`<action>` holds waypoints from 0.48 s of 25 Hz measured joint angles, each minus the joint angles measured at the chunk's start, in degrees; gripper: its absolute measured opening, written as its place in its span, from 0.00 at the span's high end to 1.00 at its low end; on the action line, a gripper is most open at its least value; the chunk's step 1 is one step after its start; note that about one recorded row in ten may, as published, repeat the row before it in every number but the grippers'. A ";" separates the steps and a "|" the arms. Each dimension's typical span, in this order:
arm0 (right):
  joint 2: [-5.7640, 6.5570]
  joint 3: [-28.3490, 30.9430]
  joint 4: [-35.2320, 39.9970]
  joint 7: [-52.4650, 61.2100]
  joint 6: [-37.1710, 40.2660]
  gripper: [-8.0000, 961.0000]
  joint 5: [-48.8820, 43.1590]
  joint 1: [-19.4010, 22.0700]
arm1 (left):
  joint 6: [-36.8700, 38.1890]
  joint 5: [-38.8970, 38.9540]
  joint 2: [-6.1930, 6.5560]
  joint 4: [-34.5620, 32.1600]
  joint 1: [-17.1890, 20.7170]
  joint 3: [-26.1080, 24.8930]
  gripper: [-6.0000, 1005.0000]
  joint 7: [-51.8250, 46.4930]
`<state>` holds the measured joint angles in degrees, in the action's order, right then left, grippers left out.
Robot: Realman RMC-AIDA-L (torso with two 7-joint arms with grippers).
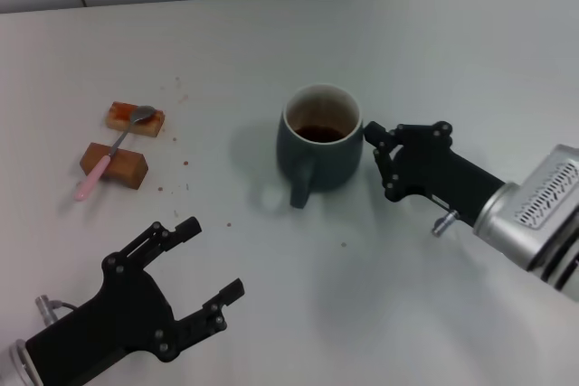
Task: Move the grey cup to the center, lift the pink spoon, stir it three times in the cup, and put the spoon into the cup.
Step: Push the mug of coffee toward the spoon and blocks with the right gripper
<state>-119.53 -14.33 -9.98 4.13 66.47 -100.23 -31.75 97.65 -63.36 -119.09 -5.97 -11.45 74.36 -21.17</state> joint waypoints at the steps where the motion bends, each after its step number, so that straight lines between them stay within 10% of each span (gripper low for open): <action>1: 0.00 0.00 -0.22 0.00 -0.47 0.92 -0.08 -0.56 | 0.00 0.00 0.00 0.00 -0.02 0.00 0.23 0.00; 12: -0.08 -0.02 -1.92 0.00 -3.08 0.89 -3.03 -4.68 | -0.12 0.12 0.00 -0.12 -0.14 0.00 0.23 0.00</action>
<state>-119.61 -14.35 -11.90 4.13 63.39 -103.27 -36.43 97.53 -63.25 -119.09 -6.10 -11.59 74.35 -21.17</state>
